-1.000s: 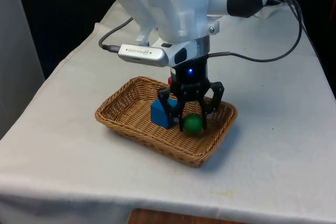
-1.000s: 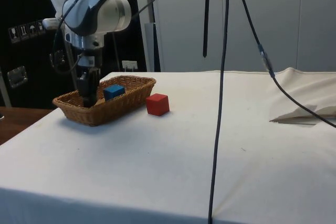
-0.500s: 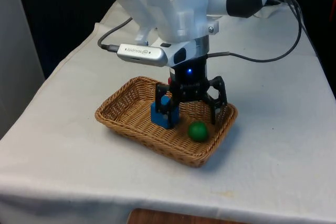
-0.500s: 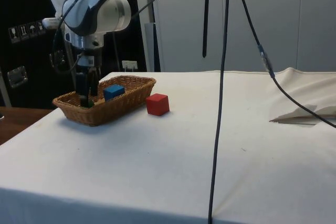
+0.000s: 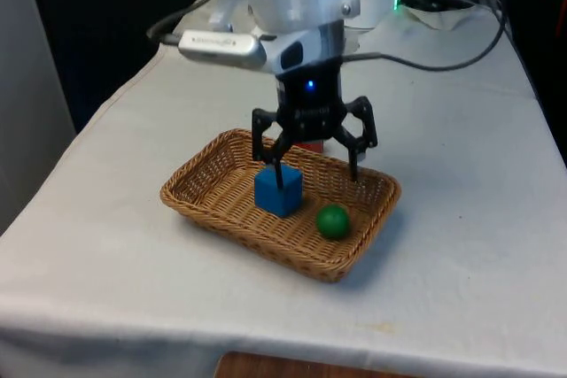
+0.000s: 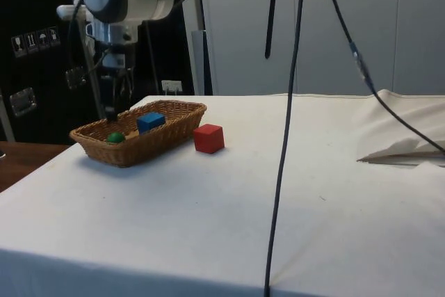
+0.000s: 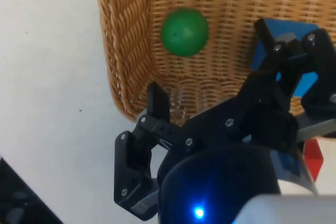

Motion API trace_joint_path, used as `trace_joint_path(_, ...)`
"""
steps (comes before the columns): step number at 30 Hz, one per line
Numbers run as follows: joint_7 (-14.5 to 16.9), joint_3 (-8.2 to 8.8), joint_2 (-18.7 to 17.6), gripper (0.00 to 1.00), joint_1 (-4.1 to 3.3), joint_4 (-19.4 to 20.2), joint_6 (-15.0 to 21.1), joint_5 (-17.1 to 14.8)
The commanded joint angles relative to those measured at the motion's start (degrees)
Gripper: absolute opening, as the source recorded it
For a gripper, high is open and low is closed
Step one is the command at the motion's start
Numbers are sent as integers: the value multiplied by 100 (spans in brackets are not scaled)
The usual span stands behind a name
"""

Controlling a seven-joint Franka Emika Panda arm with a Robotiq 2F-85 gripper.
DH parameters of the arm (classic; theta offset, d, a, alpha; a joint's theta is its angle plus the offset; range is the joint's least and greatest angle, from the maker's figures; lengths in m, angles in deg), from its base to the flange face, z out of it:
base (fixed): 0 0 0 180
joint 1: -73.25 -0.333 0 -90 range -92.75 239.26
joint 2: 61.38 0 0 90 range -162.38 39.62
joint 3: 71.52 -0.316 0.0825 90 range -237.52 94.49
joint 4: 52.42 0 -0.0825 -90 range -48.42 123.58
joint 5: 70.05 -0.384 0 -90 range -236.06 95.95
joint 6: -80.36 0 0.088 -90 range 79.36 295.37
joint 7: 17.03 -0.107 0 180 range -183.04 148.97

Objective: Place all non-red objects into the basket.

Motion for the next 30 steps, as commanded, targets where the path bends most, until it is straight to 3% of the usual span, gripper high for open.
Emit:
trace_joint_path(1, -6, 40, 138, 100, -34, 126, -6, 34)
trace_joint_path(3, -11, 63, 298, 100, -46, 258, -40, 57)
trace_joint_path(5, 6, 23, 218, 100, -17, 183, -17, 23)
trace_joint_path(7, -17, 97, 453, 100, -69, 378, -86, 63)
trace_joint_path(14, -74, 166, 791, 100, -115, 659, -160, 92)
trace_joint_path(15, -29, 126, 739, 100, -80, 607, -138, 46)
trace_joint_path(16, -80, 172, 831, 100, -120, 693, -172, 92)
trace_joint_path(22, -80, 212, 1163, 100, -183, 997, -189, 155)
trace_joint_path(23, -40, 155, 1089, 100, -120, 911, -218, 97)
trace_joint_path(24, -80, 212, 1220, 100, -201, 1054, -189, 178)
trace_joint_path(30, -86, 195, 1593, 100, -264, 1398, -172, 384)
